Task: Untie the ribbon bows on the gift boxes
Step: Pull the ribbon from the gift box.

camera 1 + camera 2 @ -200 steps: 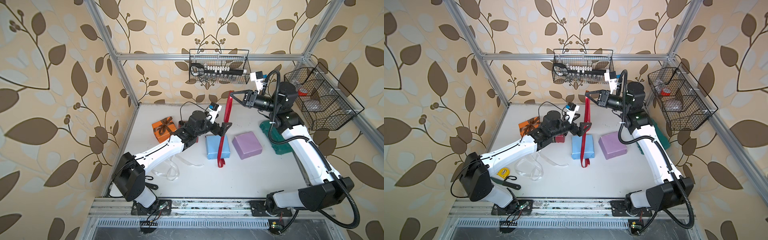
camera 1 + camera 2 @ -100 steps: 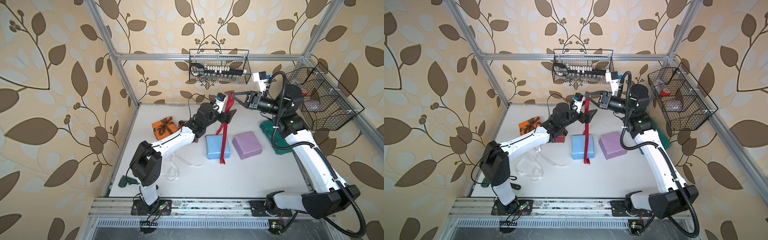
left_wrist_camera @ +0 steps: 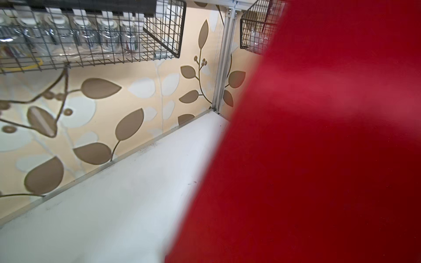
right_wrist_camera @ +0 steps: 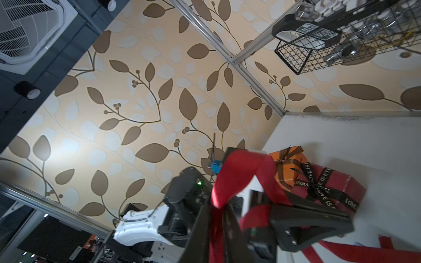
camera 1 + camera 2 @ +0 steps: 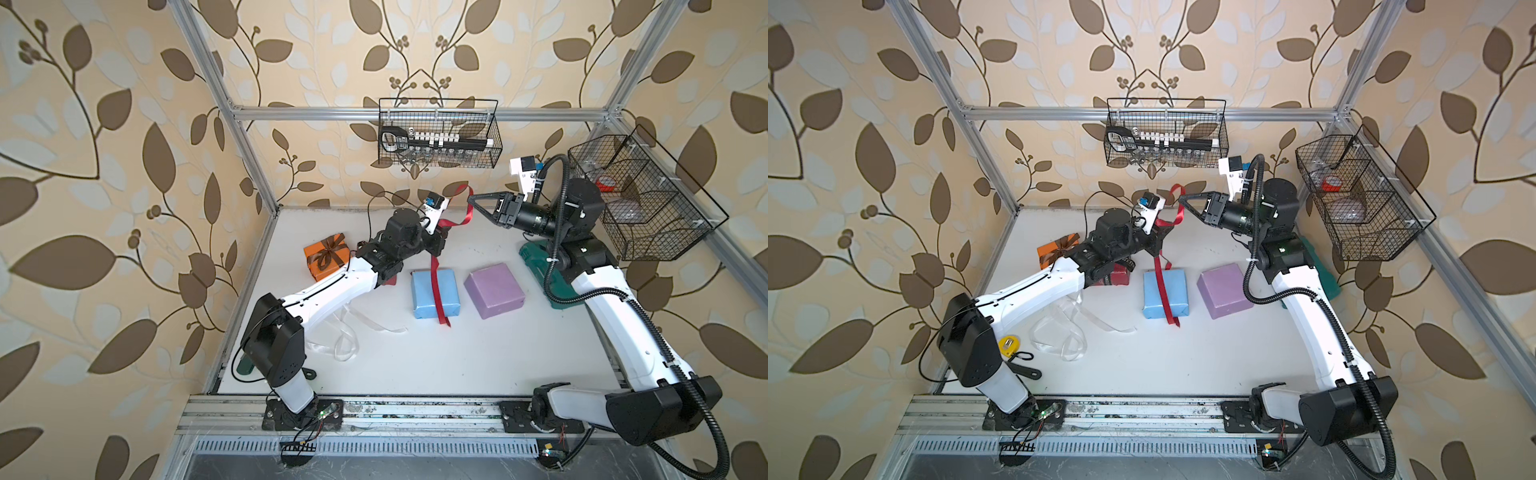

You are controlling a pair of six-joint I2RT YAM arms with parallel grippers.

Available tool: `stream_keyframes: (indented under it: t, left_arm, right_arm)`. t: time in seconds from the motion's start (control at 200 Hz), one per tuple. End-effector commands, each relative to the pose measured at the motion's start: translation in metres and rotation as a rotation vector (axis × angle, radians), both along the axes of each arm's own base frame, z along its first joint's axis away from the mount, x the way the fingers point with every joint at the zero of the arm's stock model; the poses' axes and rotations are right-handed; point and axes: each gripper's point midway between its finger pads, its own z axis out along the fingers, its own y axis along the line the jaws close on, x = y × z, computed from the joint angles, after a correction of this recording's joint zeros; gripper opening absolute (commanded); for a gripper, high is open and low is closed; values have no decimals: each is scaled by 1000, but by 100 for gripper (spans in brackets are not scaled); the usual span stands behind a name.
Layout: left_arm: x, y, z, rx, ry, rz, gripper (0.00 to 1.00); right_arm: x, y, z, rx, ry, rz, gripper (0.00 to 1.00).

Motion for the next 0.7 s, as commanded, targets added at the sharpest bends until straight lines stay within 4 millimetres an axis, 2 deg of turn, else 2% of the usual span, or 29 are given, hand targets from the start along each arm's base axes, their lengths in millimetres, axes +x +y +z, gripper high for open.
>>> stream_keyframes:
  t: [0.0,0.085,0.14,0.18,0.19,0.21,0.28,0.515,0.615,0.695]
  left_arm:
    - [-33,18,56,-100,28,-48,0]
    - [-50,17,62,-124,100,-102,0]
    - [-58,19,66,-145,129,-120,0]
    - [-59,18,62,-150,156,-122,0]
    - [-65,23,72,-165,142,-124,0]
    - [-68,25,76,-174,143,-123,0]
    - [-73,30,81,-180,147,-119,0]
    - [-85,48,117,-234,94,-96,0]
    - [-93,44,132,-275,102,-139,0]
    - [-97,39,139,-309,116,-183,0]
  right_arm:
    - [6,-7,-21,-35,17,-49,33]
    - [10,-10,-38,-67,49,-83,47]
    - [13,-13,-49,-90,67,-105,53]
    - [14,-15,-57,-107,82,-118,54]
    - [15,-15,-59,-111,87,-122,54]
    - [15,-16,-62,-118,91,-125,55]
    - [16,-19,-76,-143,119,-146,56]
    - [10,-29,-121,-222,195,-195,56]
    - [5,-27,-148,-229,254,-170,54]
    - [1,-25,-174,-236,308,-157,47]
